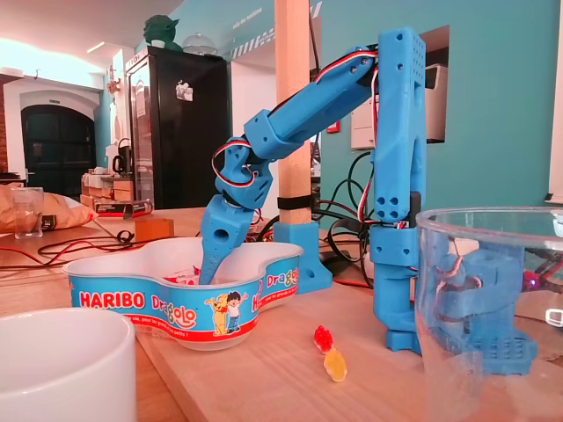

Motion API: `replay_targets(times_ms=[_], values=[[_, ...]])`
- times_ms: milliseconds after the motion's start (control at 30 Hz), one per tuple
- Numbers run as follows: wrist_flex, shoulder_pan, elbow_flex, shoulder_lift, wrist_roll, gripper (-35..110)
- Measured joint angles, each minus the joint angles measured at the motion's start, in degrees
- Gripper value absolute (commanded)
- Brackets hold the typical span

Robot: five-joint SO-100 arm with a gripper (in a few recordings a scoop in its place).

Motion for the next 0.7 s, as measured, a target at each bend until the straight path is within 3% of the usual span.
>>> replay_targets(times_ms=[700], values=[[6.68, -3.16, 1.41, 0.35, 0.70, -2]])
